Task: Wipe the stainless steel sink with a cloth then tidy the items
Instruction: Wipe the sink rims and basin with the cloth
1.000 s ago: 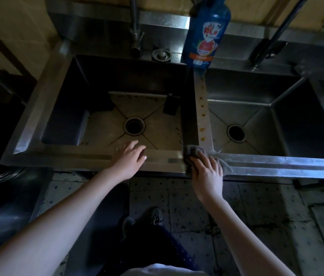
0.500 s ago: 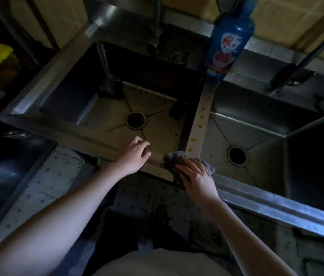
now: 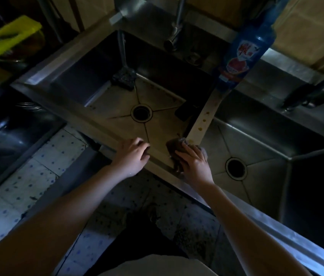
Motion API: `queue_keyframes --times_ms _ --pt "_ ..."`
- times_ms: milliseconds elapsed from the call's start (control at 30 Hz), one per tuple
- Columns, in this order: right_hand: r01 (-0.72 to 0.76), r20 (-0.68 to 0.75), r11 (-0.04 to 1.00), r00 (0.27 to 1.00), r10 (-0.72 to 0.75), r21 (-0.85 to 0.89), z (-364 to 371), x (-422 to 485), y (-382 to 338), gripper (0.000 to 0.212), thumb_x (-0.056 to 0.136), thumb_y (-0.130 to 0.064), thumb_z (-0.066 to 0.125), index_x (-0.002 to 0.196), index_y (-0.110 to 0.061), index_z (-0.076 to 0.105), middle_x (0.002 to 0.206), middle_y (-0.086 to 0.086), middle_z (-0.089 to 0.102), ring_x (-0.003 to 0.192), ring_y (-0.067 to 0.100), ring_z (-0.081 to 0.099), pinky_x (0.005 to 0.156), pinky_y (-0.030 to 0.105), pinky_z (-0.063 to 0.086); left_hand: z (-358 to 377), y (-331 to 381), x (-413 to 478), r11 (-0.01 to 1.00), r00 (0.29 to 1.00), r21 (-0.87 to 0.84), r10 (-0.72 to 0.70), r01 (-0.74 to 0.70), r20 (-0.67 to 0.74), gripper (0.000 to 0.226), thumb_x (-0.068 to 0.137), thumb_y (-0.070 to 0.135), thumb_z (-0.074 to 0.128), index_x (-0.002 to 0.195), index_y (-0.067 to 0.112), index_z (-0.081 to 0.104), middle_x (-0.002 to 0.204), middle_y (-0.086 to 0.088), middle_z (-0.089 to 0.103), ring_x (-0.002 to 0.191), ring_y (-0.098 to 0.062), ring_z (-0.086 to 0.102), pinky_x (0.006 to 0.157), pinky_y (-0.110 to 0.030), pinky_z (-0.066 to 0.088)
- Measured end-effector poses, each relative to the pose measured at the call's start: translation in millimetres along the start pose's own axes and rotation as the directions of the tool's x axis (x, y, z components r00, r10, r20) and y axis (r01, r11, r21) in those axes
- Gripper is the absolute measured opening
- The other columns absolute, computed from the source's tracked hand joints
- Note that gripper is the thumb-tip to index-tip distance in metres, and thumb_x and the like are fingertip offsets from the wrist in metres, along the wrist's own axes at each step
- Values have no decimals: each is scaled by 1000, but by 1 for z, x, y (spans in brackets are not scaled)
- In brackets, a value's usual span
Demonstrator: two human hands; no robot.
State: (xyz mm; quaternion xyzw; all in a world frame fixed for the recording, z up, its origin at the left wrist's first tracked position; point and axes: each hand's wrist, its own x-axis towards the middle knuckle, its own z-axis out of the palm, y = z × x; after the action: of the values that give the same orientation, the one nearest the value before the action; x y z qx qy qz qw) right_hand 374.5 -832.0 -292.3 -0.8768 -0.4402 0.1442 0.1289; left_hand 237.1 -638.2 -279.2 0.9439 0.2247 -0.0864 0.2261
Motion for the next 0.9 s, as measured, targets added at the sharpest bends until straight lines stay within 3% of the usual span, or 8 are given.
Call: queue_keyframes --times_ms 233,333,433,600,800,900 --pt "90 25 996 996 -90 1 -1 -6 7 47 84 -21 63 130 -30 56 150 -4 40 139 29 34 116 48 29 9 8 6 998 997 -55 24 -20 77 46 94 40 44 137 24 39 150 -2 27 132 -27 35 104 -49 36" --pt "97 67 994 993 -94 -42 -10 9 15 49 84 -23 65 132 -29 55 152 -5 37 141 27 31 118 45 25 13 9 2 999 998 -44 -2 4 63 45 96 41 40 137 23 39 148 -1 30 132 -26 35 104 -49 35" --pt "56 -14 998 998 -57 -8 -20 31 29 41 91 -12 56 129 -28 58 150 -5 40 139 26 31 117 46 26 12 11 2 999 1000 -53 -2 3 14 40 97 38 38 134 23 41 143 -1 35 130 -23 35 103 -48 33" --pt "35 -57 999 998 -36 -21 -28 61 47 39 94 -14 52 131 -26 56 151 1 39 142 30 28 120 47 17 15 22 8 994 993 -31 -104 103 -46 32 97 35 37 122 20 49 135 -3 42 128 -21 35 101 -42 33" --pt "211 -55 969 974 -220 -128 -23 53 57 42 88 -13 61 128 -24 58 146 5 46 137 32 39 116 53 27 33 59 25 977 970 -8 -212 213 -118 37 95 35 40 128 19 47 143 -7 34 133 -25 29 106 -46 26" --pt "349 -24 903 930 -366 -249 -23 60 69 54 79 -10 72 129 -21 57 143 9 50 130 35 47 110 55 35 40 73 36 966 958 -20 -256 256 -128 37 95 37 42 128 20 47 143 -7 35 133 -26 28 109 -52 23"
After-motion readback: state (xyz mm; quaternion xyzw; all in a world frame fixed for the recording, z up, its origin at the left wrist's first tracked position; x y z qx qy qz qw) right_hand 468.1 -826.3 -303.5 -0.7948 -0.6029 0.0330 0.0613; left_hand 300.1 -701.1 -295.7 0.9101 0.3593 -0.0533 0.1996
